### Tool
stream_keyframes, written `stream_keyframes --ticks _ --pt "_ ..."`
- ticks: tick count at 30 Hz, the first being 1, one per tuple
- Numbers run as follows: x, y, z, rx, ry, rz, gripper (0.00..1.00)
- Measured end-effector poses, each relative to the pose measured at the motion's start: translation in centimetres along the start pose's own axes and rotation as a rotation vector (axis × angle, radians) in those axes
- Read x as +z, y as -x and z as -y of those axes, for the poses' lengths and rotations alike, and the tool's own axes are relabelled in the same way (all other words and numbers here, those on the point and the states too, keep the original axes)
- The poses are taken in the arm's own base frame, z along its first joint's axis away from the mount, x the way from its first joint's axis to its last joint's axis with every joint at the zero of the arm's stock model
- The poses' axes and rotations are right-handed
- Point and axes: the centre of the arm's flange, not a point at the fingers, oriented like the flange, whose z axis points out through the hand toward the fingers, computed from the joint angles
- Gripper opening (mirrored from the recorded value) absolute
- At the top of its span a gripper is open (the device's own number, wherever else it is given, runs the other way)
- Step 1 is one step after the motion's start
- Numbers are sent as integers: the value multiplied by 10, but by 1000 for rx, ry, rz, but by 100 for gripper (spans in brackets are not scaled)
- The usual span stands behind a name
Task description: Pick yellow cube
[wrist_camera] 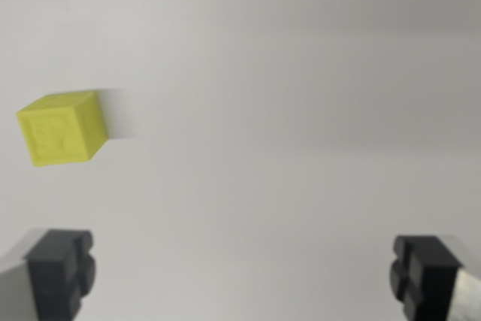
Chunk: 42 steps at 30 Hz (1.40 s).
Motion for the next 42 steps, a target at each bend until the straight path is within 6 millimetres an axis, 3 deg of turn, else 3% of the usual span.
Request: stream_keyframes --ticks 8,42 --pt "4 4 1 -8 -2 -3 100" --pt "89 64 33 -72 -24 -24 100"
